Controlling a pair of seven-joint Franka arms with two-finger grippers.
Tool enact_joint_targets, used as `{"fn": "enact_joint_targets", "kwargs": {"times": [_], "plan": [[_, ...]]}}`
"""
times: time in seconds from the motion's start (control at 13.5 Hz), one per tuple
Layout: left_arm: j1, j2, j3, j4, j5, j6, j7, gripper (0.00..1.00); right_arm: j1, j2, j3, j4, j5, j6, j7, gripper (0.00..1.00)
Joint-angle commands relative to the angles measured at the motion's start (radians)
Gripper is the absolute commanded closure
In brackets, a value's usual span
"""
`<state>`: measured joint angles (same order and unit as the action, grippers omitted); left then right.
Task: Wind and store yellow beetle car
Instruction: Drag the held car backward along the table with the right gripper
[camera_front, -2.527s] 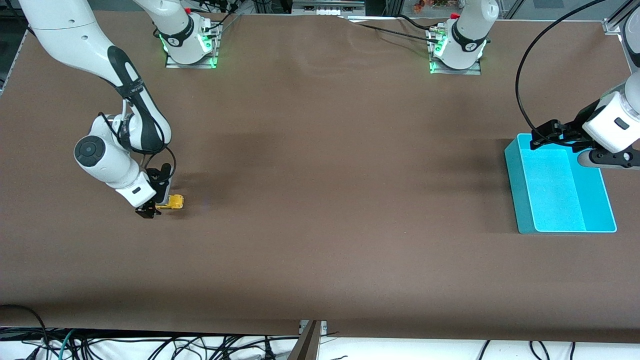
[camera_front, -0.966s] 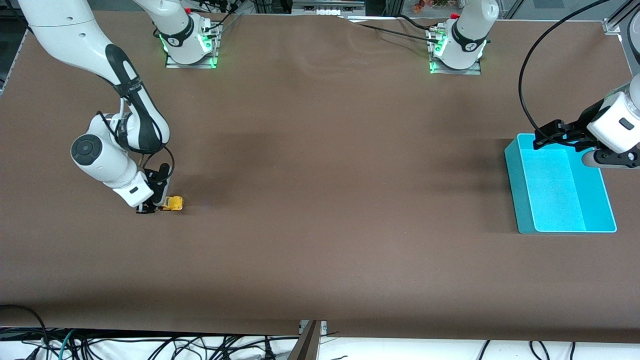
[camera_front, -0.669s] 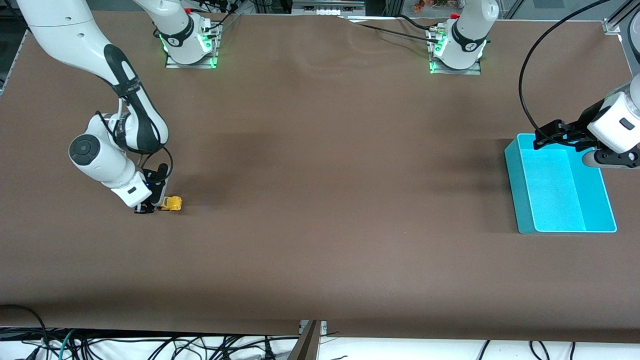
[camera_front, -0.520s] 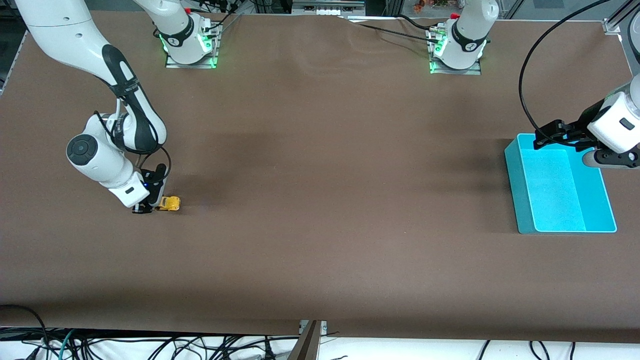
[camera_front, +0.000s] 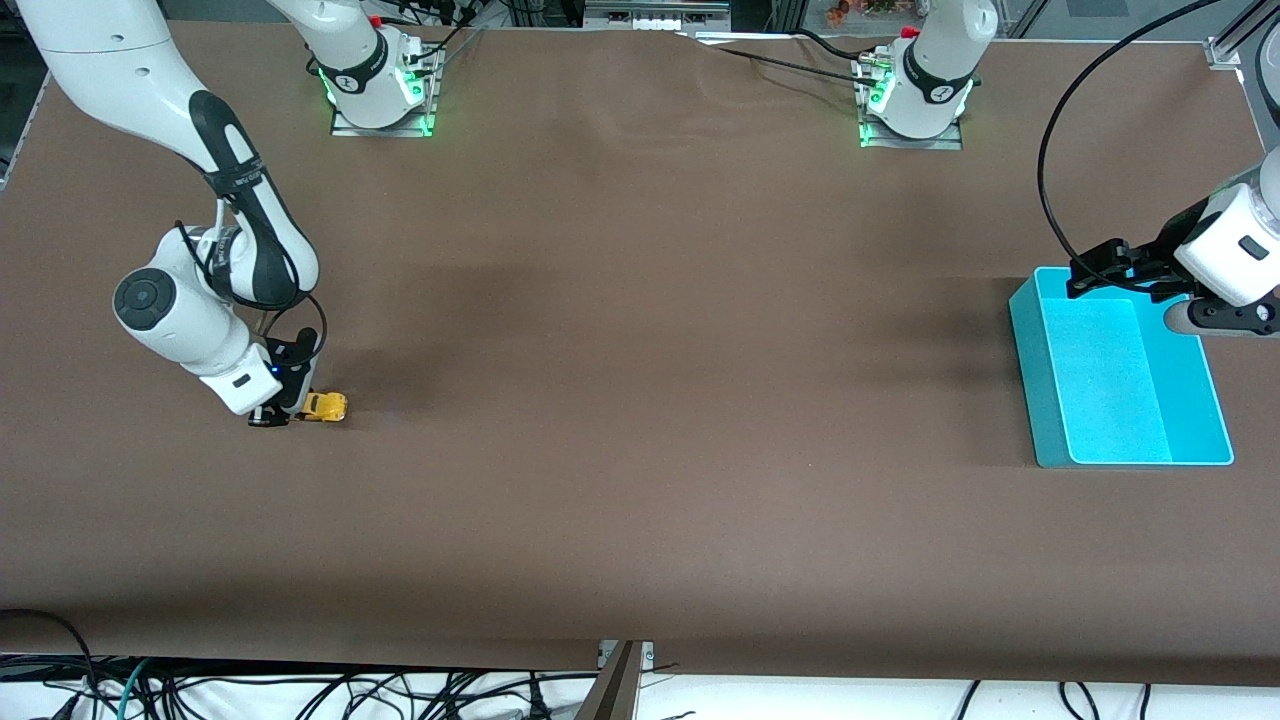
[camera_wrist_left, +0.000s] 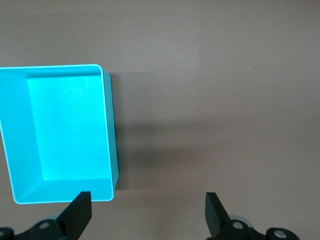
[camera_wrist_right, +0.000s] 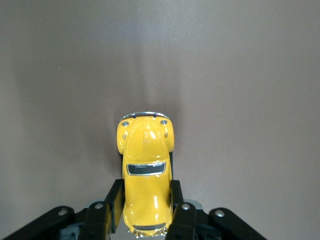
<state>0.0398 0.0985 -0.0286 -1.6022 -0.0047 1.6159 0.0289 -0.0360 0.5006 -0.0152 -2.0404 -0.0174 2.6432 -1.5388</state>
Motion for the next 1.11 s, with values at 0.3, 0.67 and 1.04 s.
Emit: {"fn": "enact_joint_targets", "kwargs": {"times": [0.3,0.67,1.04], "plan": [[0.011,0.000,-0.007,0.016,0.014,-0.022,0.009,0.00,-0.065,-0.005,0.006,-0.015,0.019,-0.002,-0.102,0.70],[0.019,0.001,-0.011,0.018,0.012,-0.021,0.008,0.00,-0.113,0.010,0.009,-0.009,0.045,-0.002,-0.185,0.70],[0.022,0.003,-0.010,0.016,0.012,-0.021,0.009,0.00,-0.145,0.019,0.009,0.002,0.051,-0.002,-0.236,0.70]]}}
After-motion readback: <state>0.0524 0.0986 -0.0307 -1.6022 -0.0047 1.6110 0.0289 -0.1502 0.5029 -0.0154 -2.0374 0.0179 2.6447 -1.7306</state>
